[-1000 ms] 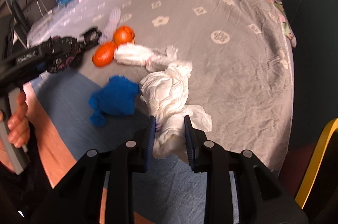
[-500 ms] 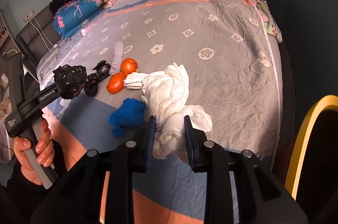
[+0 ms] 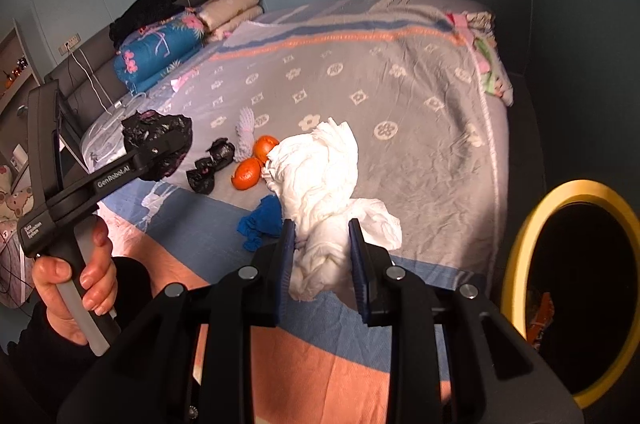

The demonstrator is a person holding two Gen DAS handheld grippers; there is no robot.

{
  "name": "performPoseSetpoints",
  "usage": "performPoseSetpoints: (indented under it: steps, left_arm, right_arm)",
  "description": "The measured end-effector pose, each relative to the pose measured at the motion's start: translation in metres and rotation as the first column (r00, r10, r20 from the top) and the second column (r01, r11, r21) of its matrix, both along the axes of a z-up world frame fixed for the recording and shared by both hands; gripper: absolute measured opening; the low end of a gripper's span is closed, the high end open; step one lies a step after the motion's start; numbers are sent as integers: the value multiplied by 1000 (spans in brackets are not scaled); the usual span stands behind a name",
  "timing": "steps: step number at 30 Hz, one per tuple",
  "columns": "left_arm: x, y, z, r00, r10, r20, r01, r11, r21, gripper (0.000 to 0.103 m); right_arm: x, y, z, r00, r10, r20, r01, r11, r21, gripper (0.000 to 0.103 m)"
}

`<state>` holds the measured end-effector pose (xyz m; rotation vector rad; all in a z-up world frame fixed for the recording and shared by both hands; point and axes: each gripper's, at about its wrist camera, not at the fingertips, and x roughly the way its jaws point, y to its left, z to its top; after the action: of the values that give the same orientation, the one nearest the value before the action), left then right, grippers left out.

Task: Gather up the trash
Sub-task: 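Lift and carry the black bag and white tissue with both tools over the bin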

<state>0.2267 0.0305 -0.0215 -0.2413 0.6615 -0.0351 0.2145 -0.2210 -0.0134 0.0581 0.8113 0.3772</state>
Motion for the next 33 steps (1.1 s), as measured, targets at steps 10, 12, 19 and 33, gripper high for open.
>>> performPoseSetpoints:
  steps: [10, 12, 19, 33]
  left_arm:
    - [-25, -33, 35, 996, -80, 48, 81, 997, -13, 46]
    - [-27, -40, 41, 994, -93, 50, 94, 995, -18, 46]
    - [-29, -68, 57, 989, -138, 54, 140, 989, -40, 46]
    - [-27, -146, 73, 962, -268, 62, 270, 962, -39, 46]
  right_arm:
    - [-36, -35, 41, 993, -73, 92, 71, 997, 30, 26]
    - [-42, -43, 48, 990, -93, 110, 89, 995, 40, 26]
    - [-55, -76, 65, 976, -160, 149, 152, 986, 64, 26]
    - [-77, -141, 84, 936, -291, 199, 274, 955, 111, 26]
